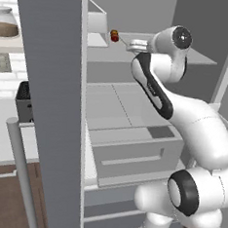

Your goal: Take the strawberry from the fridge and place it on top of the pancake, located on the dining counter.

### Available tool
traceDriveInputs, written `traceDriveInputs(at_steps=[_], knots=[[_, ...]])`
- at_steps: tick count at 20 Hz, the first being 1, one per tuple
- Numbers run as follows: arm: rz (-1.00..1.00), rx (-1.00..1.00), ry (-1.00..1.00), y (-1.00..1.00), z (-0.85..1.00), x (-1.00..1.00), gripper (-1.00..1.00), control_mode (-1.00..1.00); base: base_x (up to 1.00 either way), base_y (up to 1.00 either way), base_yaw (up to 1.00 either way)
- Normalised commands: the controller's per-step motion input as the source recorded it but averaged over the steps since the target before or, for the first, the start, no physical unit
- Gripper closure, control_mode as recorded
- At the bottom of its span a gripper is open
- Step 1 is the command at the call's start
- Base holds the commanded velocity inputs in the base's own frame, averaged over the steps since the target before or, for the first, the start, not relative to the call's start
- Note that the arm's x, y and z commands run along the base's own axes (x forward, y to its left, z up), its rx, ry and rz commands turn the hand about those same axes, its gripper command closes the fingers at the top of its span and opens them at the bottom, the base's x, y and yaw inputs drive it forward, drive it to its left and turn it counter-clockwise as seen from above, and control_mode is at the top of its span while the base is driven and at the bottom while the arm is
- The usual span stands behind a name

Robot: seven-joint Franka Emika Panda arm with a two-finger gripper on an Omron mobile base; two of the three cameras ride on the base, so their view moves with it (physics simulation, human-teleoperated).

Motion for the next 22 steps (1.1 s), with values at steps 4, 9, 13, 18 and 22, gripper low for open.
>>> traceDriveInputs(at_steps=[4, 9, 13, 18, 22], knots=[[0.00, 0.00, 0.07, -0.32, 0.05, -1.00, 1.00, -1.00, 0.00, 0.00, 0.00], [0.00, -0.01, 0.17, -0.19, 0.08, -1.00, 1.00, -1.00, 0.00, 0.00, 0.00], [0.00, -0.08, 0.28, -0.04, -0.27, -1.00, 1.00, -1.00, 0.00, 0.00, 0.00], [0.00, -0.15, 0.31, 0.00, -0.72, -1.00, 1.00, -1.00, 0.00, 0.00, 0.00], [0.01, -0.07, 0.11, -0.11, -0.94, -1.00, 1.00, -1.00, 0.00, 0.00, 0.00]])
